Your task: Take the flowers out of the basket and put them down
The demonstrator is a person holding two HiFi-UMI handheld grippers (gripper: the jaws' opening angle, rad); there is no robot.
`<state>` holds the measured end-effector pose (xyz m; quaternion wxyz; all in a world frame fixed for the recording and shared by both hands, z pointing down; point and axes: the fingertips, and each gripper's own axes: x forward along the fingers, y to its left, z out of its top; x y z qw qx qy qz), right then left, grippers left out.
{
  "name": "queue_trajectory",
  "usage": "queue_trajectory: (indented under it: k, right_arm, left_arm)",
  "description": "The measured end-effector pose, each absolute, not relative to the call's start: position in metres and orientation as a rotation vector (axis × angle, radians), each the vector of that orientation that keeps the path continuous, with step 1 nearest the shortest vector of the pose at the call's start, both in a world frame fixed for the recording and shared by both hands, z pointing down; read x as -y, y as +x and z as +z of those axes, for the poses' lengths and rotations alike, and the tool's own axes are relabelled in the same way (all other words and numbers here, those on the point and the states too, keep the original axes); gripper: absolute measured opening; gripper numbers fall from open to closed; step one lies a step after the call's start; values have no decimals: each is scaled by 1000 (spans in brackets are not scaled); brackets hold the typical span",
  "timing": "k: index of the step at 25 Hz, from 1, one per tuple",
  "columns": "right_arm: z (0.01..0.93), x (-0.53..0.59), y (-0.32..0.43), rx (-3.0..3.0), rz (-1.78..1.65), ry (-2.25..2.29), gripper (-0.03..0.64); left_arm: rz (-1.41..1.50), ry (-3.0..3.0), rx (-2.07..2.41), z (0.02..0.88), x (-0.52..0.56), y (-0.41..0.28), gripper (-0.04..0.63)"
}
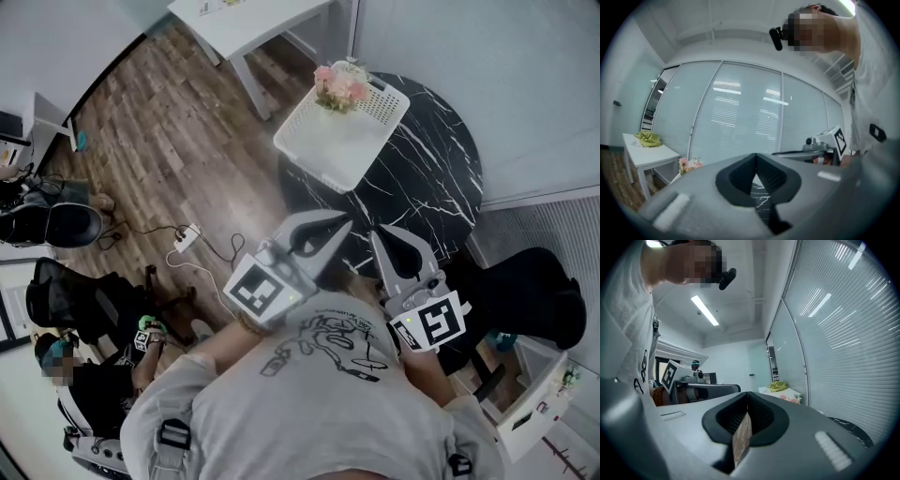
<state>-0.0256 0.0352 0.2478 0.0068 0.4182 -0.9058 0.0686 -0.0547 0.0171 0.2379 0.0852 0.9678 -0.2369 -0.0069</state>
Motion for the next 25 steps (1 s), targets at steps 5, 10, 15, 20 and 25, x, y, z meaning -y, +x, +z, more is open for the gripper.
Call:
queue_trajectory:
  k: [5,10,15,20,25]
  right_arm:
    - [257,5,-31,2798,210,1323,9]
    - [272,47,-31,2750,235,1364,35]
    - [290,86,-34,2713,272,1381,52]
    - [314,123,-39,2673,329,1394,101]
    - [340,162,-33,2611,366,1423,149]
  left_arm:
    - [4,2885,694,245,23,-63,3]
    - [27,2886,703,253,66,-73,3]
    - [67,2881,690,265,107,-79,3]
    - [87,2892,688,278,146,-87,3]
    - [106,2889,657,297,184,-91,3]
